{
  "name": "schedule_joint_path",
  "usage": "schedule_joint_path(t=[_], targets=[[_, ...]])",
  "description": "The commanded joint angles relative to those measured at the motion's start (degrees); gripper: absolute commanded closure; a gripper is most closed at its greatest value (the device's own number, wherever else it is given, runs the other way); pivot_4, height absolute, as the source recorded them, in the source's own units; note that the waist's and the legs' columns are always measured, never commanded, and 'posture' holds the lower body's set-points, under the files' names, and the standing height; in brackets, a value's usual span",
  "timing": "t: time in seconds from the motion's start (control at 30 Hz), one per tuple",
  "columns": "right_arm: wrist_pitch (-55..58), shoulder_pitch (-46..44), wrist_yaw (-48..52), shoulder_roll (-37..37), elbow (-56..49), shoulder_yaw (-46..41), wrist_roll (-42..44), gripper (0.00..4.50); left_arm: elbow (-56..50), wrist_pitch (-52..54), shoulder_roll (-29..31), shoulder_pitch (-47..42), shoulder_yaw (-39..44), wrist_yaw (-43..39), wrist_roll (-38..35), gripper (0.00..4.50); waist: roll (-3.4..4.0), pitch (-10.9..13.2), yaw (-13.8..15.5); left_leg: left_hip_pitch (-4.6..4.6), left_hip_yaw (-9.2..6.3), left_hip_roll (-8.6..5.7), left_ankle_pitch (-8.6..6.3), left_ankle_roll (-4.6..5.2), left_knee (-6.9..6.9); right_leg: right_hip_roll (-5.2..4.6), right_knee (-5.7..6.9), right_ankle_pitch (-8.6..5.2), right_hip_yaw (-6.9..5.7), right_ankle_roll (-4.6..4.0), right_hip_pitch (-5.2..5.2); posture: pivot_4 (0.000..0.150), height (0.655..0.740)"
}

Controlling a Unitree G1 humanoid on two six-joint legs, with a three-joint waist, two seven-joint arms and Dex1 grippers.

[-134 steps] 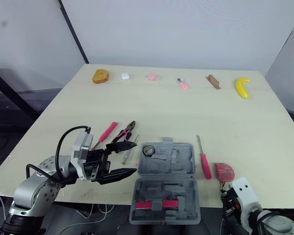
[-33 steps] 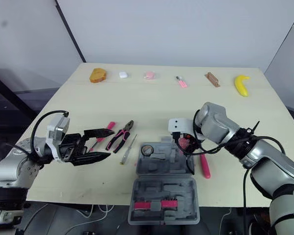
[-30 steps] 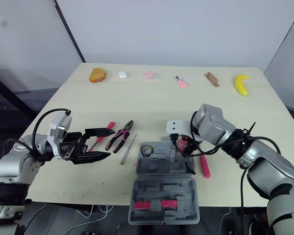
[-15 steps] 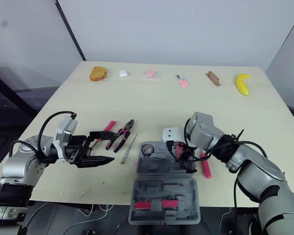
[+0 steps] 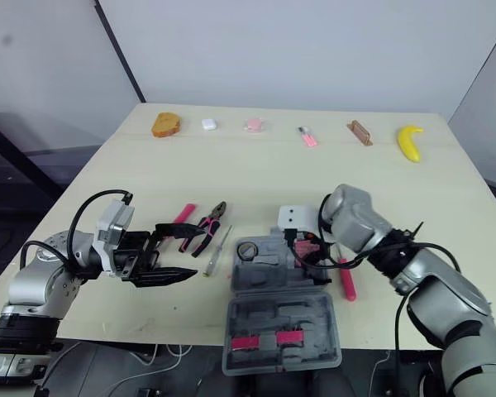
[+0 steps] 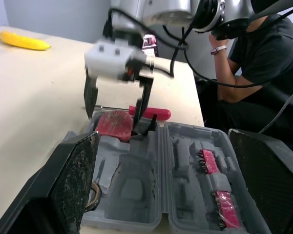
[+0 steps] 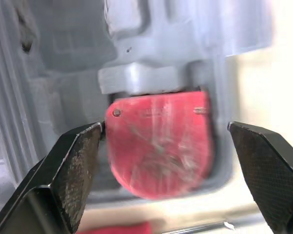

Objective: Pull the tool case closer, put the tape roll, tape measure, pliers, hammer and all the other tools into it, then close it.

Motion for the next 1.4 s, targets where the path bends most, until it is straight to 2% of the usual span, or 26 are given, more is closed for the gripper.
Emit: schedule_joint_path(t=[0.03,0.13,0.27,0.37,0.5,1.37,1.4], targets=[[-4.8,7.2,-2.1,-1.0,-4.7,-12.3,8.0,0.13,-2.4,-0.1,-0.4,1.1,1.8,0.7,-1.1,0.00,0.01,0.0,0.0,0.00,0.01,0.00,0.00,0.00,-0.01,0.00,-0.04,0.00,0.00,0.00,0.02,0.150,0.7400],[-13.6,13.3,-8.5,-0.2,-2.5,-19.8,9.6,0.13,-2.5,-0.9,-0.7,2.6,2.4,1.3,-0.8,0.00,0.01,0.0,-0.1,0.01,0.05,-0.02,0.00,0.00,0.01,-0.01,-0.03,0.02,0.05,0.03,0.02,0.150,0.7400],[-21.6,18.3,-8.1,1.6,1.8,-24.7,14.9,0.13,-2.7,-1.2,-1.1,4.3,3.1,2.4,-0.7,0.00,0.01,0.0,-0.5,0.04,0.03,-0.01,0.00,0.01,0.00,0.03,0.00,0.01,0.08,0.03,0.02,0.150,0.7400],[-26.7,21.1,-8.1,1.9,5.2,-24.8,14.9,0.97,-2.5,-1.3,-1.3,4.8,3.3,2.6,-0.5,0.00,0.02,0.0,-0.5,0.07,0.02,0.00,0.00,0.01,-0.01,0.08,0.03,0.02,0.13,0.02,0.02,0.150,0.7400],[-31.5,22.5,-9.5,3.4,7.0,-25.3,15.8,2.67,-3.0,-0.6,-1.2,4.9,3.6,3.3,-0.8,0.00,0.02,0.0,-0.4,0.05,0.03,-0.01,0.00,0.01,0.00,0.06,0.01,0.02,0.14,0.03,0.02,0.150,0.7400],[-34.6,22.6,-11.0,5.1,10.9,-23.9,15.9,2.67,-2.7,-2.5,-3.2,6.1,3.5,4.6,0.0,0.00,0.02,0.0,-0.3,0.07,0.02,-0.01,0.00,0.00,0.00,0.06,0.03,0.02,0.14,0.03,0.03,0.150,0.7400],[-34.6,22.7,-11.1,5.2,10.8,-23.9,15.9,2.93,-2.7,-2.6,-3.3,6.1,3.5,4.6,0.0,0.00,0.02,0.0,-0.3,0.07,0.02,-0.01,0.00,0.00,0.00,0.06,0.03,0.02,0.14,0.03,0.03,0.150,0.7400]])
